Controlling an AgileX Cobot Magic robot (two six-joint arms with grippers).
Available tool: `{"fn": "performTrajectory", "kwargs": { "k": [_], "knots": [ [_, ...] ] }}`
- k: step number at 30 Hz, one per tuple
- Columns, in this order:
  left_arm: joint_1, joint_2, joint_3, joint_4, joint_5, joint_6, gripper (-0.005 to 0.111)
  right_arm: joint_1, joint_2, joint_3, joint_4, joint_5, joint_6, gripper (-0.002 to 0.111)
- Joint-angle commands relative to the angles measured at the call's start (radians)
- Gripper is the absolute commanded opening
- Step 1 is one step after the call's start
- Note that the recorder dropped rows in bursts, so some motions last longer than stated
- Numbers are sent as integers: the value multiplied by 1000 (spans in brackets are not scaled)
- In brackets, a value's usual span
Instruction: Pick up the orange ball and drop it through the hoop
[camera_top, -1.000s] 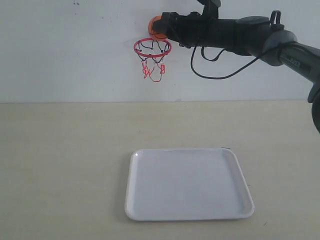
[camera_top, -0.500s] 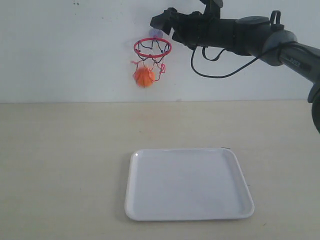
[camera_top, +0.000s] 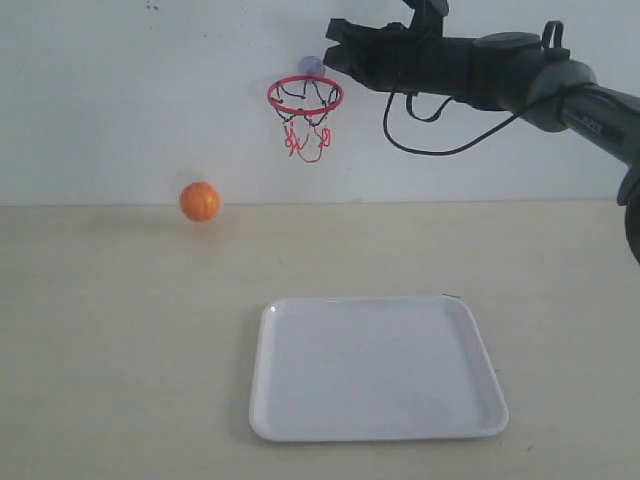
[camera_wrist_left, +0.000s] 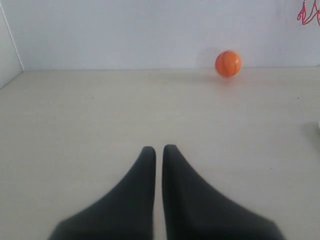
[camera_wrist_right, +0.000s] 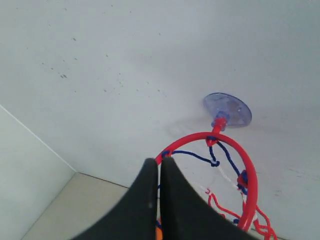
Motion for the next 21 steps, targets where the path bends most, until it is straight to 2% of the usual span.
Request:
{"fn": "performTrajectory", "kwargs": {
  "k": [1, 6, 13, 18, 21],
  "knots": [
    [4, -3, 4, -7, 1, 2, 4, -43, -2, -10, -2, 70, 2, 0],
    [4, -3, 4, -7, 1, 2, 4, -120, -2, -10, -74, 291, 30, 0],
    [4, -3, 4, -7, 1, 2, 4, -249, -2, -10, -296, 657, 274, 0],
    [4, -3, 4, -7, 1, 2, 4, -293, -33, 45, -437, 665, 496, 0],
    [4, -3, 4, -7, 1, 2, 4, -292, -82, 123, -497, 665, 507, 0]
  ]
}}
